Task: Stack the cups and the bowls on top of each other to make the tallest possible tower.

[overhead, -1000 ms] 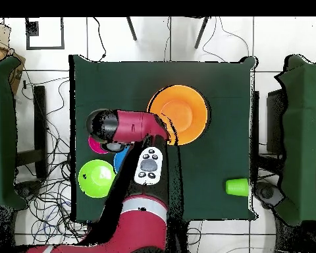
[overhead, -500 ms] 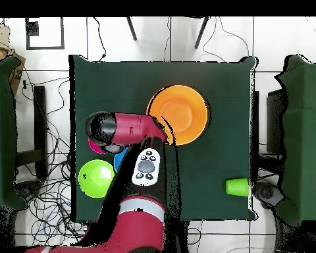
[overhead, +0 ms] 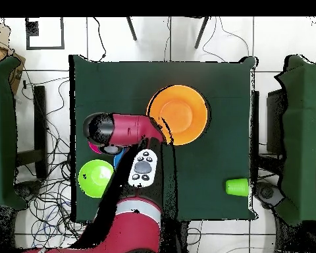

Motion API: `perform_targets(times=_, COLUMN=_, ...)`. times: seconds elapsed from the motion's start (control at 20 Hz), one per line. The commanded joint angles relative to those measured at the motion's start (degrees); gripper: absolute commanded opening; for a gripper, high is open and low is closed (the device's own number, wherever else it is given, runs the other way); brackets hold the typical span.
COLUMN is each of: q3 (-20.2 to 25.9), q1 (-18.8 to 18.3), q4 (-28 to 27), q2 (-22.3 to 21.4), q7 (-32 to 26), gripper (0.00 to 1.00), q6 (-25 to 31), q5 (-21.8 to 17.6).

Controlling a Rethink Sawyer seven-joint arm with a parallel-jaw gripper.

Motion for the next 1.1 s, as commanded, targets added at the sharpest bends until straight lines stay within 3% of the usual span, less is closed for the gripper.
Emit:
perform_targets(times=0.05, q3=2.62, q1=1.97, q4=-2.93, q2=2.35, q7=4.39, gripper=1.0, q6=6.36, q5=-3.61)
perform_targets(times=0.25, q3=2.64, q1=2.56, q4=-3.48, q2=-1.33, q7=0.34, gripper=1.0, q6=7.25, q5=-5.42)
perform_targets(times=0.45, q3=1.59, q1=3.83, q4=-5.2, q2=-3.57, q7=0.48, gripper=1.0, q6=12.69, q5=-6.45)
perform_targets(times=0.75, q3=1.53, q1=3.96, q4=-6.15, q2=-0.59, q7=2.93, gripper=1.0, q6=9.36, q5=-7.07)
perform_targets(times=1.0, q3=3.97, q1=2.46, q4=-2.37, q2=0.8, q7=5.61, gripper=1.0, q6=4.55, q5=-3.4)
perform_targets(times=1.1, q3=3.58, q1=3.04, q4=-1.62, q2=1.9, q7=6.65, gripper=1.0, q6=2.15, q5=-3.94)
